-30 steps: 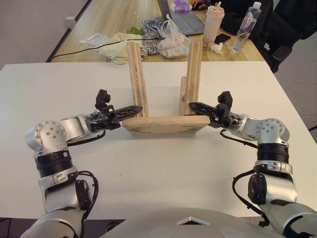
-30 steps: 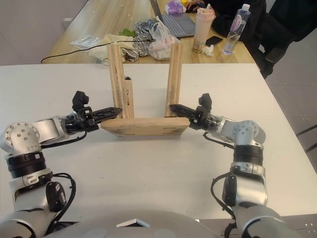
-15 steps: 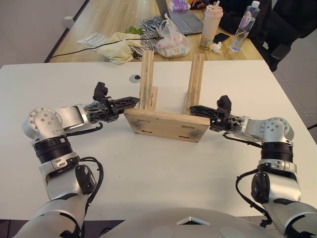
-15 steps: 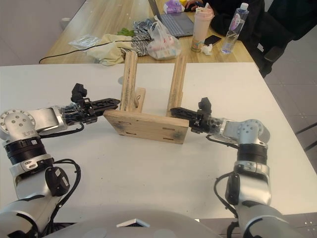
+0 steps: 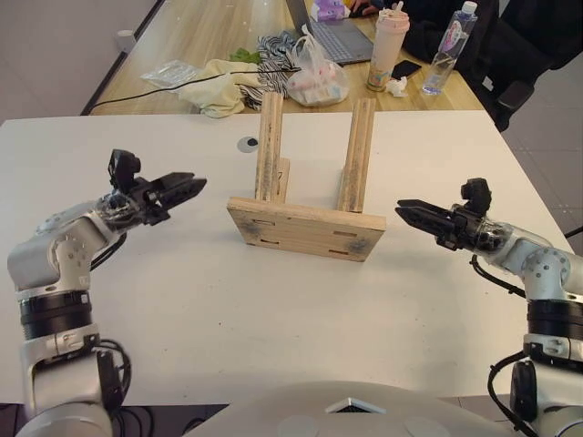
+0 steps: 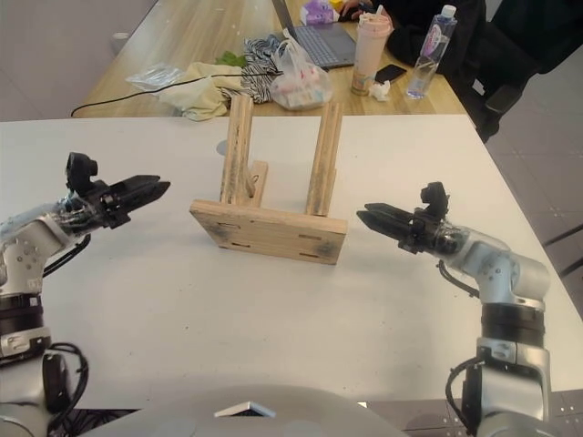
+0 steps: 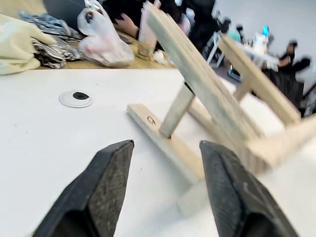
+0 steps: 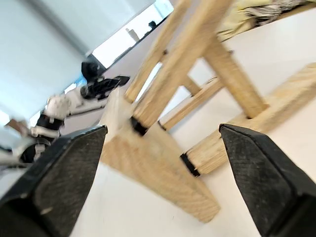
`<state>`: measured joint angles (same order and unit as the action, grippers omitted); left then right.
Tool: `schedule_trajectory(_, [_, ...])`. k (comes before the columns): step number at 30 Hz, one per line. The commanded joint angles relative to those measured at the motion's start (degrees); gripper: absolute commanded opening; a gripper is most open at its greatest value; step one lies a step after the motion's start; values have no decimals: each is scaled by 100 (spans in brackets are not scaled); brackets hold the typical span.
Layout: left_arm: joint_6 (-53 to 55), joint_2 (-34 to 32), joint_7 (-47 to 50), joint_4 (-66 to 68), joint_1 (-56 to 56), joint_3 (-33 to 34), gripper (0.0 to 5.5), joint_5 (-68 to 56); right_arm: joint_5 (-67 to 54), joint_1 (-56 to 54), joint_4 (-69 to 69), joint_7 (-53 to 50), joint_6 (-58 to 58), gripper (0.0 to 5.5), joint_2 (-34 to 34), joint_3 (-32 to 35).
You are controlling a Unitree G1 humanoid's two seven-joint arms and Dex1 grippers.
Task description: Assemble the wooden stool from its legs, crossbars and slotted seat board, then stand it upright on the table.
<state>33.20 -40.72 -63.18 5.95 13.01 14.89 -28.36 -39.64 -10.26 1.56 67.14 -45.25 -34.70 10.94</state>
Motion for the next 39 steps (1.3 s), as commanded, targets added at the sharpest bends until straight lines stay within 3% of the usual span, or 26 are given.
schedule_trajectory(1, [-1212, -502, -794, 161, -233, -620, 243, 658, 702, 300, -528, -15, 835, 417, -113, -630])
schedule_trajectory(8, [-2035, -22, -1108, 710, 279, -1334, 243, 890, 1732, -15, 24, -352, 2055, 417, 142, -1341])
schedule_trajectory(18, [-2692, 685, -1313, 2031, 1119, -1631, 243, 984, 2287, -827, 1393, -494, 3017, 255, 503, -1720])
schedule_trajectory(21, [-2542, 881, -1413, 2125, 1237, -1679, 199, 917, 2261, -1041, 1678, -390, 3019, 201, 629, -1757])
schedule_trajectory(26, [-1048, 1071, -1408, 1960, 1178, -1520, 191, 298, 2037, -1315, 1990, -247, 2564, 195, 800, -1707])
schedule_trajectory(31, [772, 1157, -598, 952, 787, -1209, 191, -331, 1170, -1212, 921, -116, 838, 195, 672, -1495])
schedule_trajectory(35, [3043, 1061, 352, -575, 389, -389, 191, -1623, 141, -1012, -625, -391, -954, 195, 481, -1100])
schedule_trajectory(39, [5073, 1280, 1340, -1417, 1041, 891, 191, -2517, -853, -1310, -1234, -780, -2455, 195, 422, -382])
